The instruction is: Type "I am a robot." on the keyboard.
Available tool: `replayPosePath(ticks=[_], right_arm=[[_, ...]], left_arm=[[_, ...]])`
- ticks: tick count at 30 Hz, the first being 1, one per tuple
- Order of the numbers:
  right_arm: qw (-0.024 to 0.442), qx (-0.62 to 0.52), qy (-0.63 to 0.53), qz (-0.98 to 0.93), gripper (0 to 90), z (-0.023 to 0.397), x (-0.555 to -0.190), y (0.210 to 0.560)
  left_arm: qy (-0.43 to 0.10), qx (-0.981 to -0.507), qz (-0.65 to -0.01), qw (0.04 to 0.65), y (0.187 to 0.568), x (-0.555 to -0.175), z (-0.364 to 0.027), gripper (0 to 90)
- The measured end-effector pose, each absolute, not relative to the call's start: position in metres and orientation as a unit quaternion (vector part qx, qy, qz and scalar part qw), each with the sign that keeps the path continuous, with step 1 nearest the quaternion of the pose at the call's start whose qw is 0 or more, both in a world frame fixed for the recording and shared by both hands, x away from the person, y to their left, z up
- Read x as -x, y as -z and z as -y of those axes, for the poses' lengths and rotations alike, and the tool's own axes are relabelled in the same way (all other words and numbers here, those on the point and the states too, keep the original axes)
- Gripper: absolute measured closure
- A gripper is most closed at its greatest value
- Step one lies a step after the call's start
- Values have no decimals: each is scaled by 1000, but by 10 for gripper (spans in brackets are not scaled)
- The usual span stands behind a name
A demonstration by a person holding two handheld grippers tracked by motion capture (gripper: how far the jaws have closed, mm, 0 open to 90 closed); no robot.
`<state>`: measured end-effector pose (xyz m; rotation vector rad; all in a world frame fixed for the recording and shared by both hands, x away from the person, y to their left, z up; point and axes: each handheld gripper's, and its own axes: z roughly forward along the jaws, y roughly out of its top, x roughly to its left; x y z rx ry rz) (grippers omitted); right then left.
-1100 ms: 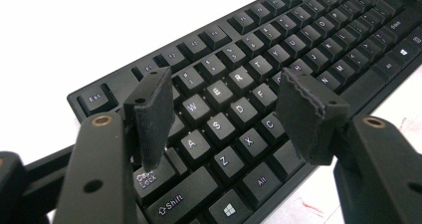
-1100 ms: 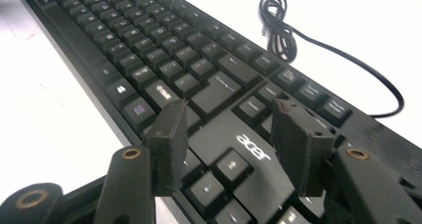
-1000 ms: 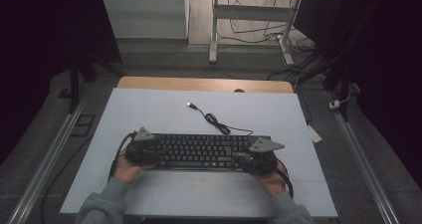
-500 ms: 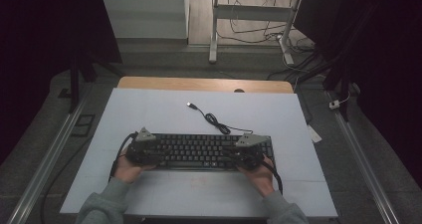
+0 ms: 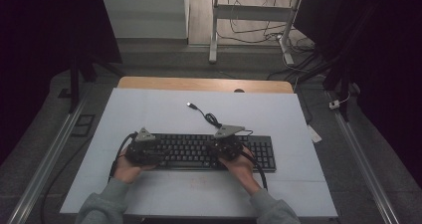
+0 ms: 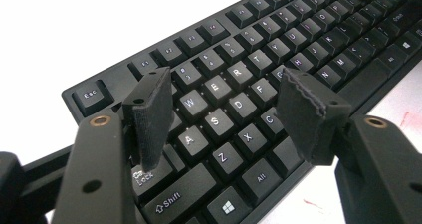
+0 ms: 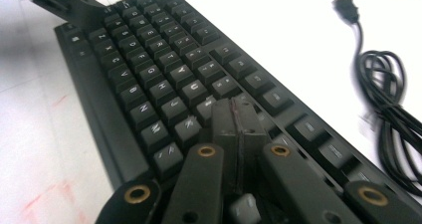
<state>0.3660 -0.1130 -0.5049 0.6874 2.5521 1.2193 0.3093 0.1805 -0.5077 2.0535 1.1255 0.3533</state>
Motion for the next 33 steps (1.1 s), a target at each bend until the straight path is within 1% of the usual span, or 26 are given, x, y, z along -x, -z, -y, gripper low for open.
replayPosePath(ticks=[6, 16, 24, 33], right_arm=[[111, -237, -402, -877, 896, 101, -374, 512], [118, -232, -387, -885, 896, 95, -374, 514], [115, -241, -388, -882, 898, 96, -376, 517], [115, -247, -423, -864, 897, 110, -370, 504]], left_arm=[[-138, -804, -439, 376, 507, -309, -181, 390], [-139, -807, -437, 373, 508, -309, -179, 386], [-139, -807, -437, 372, 509, -309, -179, 384], [-142, -806, -437, 373, 508, -309, -179, 384]])
